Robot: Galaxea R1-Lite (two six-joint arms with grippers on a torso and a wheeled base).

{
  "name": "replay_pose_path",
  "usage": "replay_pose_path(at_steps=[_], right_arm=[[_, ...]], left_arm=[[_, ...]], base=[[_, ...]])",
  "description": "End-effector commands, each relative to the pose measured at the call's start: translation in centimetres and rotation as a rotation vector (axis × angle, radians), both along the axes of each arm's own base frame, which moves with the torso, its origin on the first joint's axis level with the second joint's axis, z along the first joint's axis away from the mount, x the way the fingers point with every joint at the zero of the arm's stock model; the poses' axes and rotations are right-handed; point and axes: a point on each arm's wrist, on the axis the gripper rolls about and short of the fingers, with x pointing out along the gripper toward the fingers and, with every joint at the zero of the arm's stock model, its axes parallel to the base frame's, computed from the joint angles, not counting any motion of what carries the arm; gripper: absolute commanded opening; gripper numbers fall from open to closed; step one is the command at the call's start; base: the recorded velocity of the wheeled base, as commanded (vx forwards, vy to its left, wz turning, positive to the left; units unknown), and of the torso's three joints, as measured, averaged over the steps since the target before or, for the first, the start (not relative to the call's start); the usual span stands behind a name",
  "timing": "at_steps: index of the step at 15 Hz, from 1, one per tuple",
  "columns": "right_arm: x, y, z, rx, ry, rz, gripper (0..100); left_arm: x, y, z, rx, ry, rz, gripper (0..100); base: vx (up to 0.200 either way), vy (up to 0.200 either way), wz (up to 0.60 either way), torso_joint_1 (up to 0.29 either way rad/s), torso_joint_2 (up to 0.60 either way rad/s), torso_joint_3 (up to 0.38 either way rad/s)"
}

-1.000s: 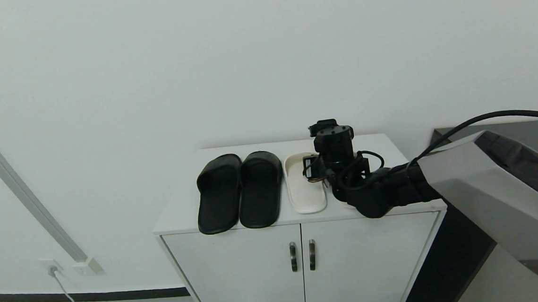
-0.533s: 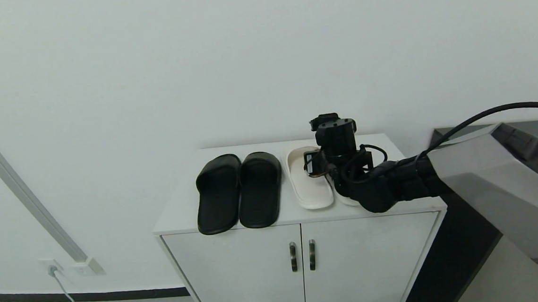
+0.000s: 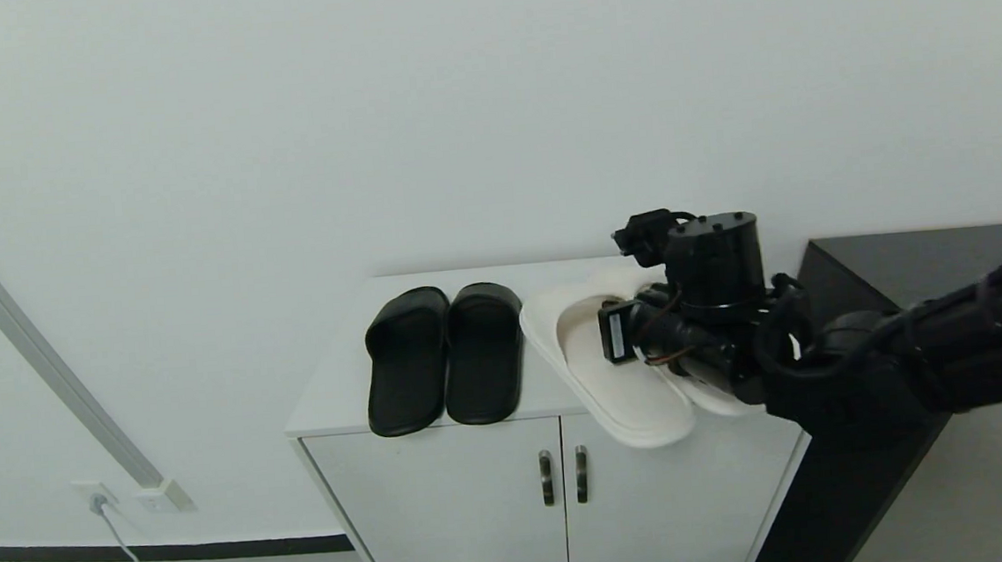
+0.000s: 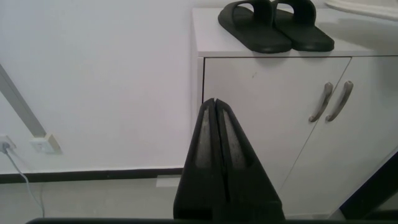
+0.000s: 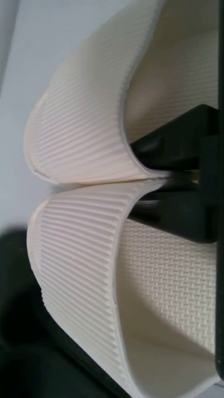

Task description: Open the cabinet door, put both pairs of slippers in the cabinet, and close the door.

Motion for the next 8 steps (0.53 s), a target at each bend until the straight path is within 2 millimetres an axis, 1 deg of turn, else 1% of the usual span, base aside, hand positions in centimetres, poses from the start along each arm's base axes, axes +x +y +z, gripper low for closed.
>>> replay_pose_path(at_steps=[1, 2, 3, 4, 5, 6, 8], right_arm=[[-6.3, -2.9, 1.9, 0.027, -0.047, 0.184, 0], [-8.0, -3.9, 1.4, 0.014, -0.043, 0.247, 0], [-8.7, -4.4, 1.5, 0.014, -0.044, 0.275, 0], [-10.3, -5.5, 1.6, 0.026, -0.037, 0.353, 0], [-11.0, -6.1, 1.5, 0.029, -0.031, 0.391, 0], [-11.4, -6.5, 1.2, 0.027, -0.022, 0.406, 0], [-11.5, -6.3, 0.6, 0.014, 0.001, 0.418, 0]], left_arm=[[0.0, 0.0, 0.0, 0.000, 0.000, 0.001, 0], [0.0, 0.0, 0.0, 0.000, 0.000, 0.002, 0], [0.0, 0.0, 0.0, 0.000, 0.000, 0.002, 0], [0.0, 0.0, 0.0, 0.000, 0.000, 0.001, 0], [0.0, 0.0, 0.0, 0.000, 0.000, 0.001, 0], [0.0, 0.0, 0.0, 0.000, 0.000, 0.001, 0], [0.0, 0.0, 0.0, 0.000, 0.000, 0.001, 0]], base=[[0.000, 0.000, 0.00, 0.000, 0.00, 0.000], [0.000, 0.000, 0.00, 0.000, 0.00, 0.000], [0.000, 0.000, 0.00, 0.000, 0.00, 0.000], [0.000, 0.000, 0.00, 0.000, 0.00, 0.000], [0.000, 0.000, 0.00, 0.000, 0.00, 0.000], [0.000, 0.000, 0.00, 0.000, 0.00, 0.000], [0.000, 0.000, 0.00, 0.000, 0.00, 0.000]])
